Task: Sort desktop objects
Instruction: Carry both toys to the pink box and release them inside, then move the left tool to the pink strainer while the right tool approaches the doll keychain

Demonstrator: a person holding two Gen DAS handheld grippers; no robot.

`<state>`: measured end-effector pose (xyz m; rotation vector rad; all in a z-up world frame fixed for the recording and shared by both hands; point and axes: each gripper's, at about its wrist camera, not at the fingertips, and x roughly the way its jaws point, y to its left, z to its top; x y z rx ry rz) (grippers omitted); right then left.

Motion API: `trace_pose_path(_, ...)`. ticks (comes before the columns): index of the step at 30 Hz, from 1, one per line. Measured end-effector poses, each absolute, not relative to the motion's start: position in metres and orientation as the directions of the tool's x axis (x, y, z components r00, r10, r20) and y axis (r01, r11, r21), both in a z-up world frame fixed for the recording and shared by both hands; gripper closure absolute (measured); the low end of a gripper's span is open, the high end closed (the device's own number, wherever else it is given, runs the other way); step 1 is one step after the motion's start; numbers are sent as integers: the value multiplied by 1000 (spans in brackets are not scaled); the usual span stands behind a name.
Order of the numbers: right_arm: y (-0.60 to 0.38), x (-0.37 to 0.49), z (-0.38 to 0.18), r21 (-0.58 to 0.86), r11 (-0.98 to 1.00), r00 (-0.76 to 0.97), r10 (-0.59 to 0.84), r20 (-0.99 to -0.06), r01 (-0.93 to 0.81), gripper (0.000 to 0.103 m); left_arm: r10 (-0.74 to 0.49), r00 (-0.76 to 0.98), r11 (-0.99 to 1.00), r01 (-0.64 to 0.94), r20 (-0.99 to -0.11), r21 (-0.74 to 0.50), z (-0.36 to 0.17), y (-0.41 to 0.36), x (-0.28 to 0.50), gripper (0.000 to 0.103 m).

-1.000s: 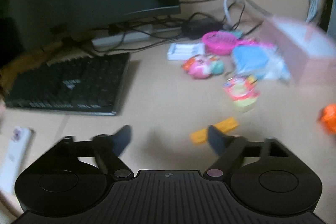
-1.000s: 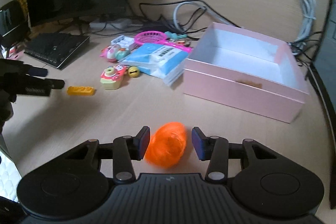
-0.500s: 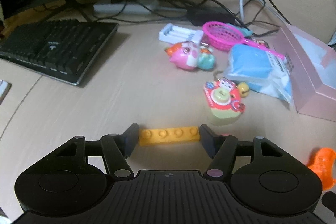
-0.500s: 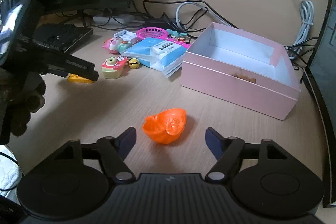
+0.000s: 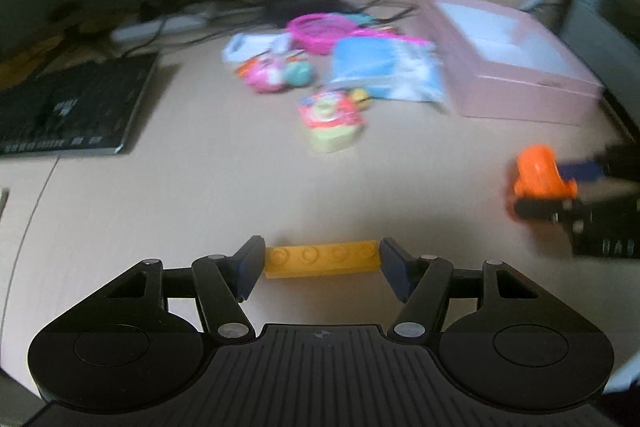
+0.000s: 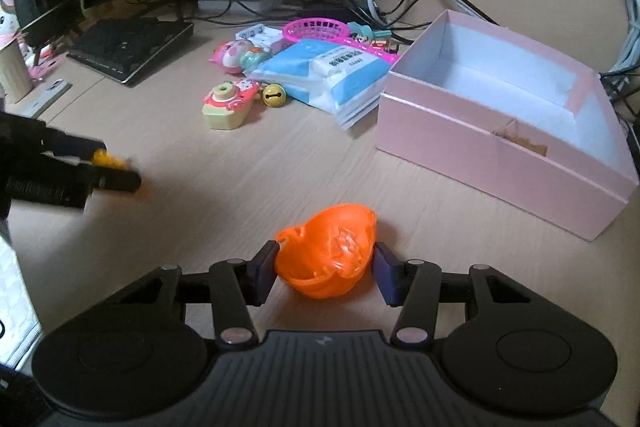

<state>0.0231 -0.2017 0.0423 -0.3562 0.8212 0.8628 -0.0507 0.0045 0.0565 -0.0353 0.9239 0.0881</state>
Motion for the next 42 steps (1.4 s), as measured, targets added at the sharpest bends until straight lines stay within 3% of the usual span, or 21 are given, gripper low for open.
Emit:
trace_pose_path(3, -223, 18, 79, 20, 620, 415, 548, -727, -784, 53, -32, 648, 999, -5, -761, -47, 83, -7, -44, 35)
trace_pose_path(9, -282, 16, 171, -78, 719, 630, 546, -552, -691, 53, -211, 767, 974, 218, -606, -63, 148, -43, 9, 35)
trace_pose_path(15, -310, 35, 205, -129, 817, 768, 458, -448, -563, 53, -293, 792, 941, 338, -536, -16, 174, -104, 82, 32)
trace_pose_path(17, -313, 46, 212, -102, 834, 778, 453, -436, -543, 53, -273, 790, 946, 324, -549, -4, 178, -117, 106, 15)
trace_pose_path(20, -312, 59, 217, -93, 846, 791, 445, -419, -525, 53, -266, 797, 954, 297, -542, -32, 186, -115, 110, 7)
trace_pose_path(28, -276, 121, 208, -10, 819, 732, 508, -454, -574, 52, -116, 776, 990, 141, -621, -9, 158, -77, 71, 4)
trace_pose_path(29, -272, 131, 208, 23, 817, 719, 521, -460, -577, 50, -89, 767, 994, 106, -635, -12, 153, -69, 65, 4)
trace_pose_path(31, -270, 147, 209, 78, 834, 729, 519, -446, -546, 33, -36, 753, 999, 44, -657, -4, 143, -51, 54, 3)
trace_pose_path(36, -259, 152, 198, 98, 832, 718, 525, -457, -547, 31, 118, 667, 990, -138, -735, 34, 105, -3, 20, 2)
trace_pose_path(42, -190, 119, 139, 34, 697, 560, 603, -569, -716, 31, 212, 555, 942, -335, -804, 17, 72, 51, -29, 2)
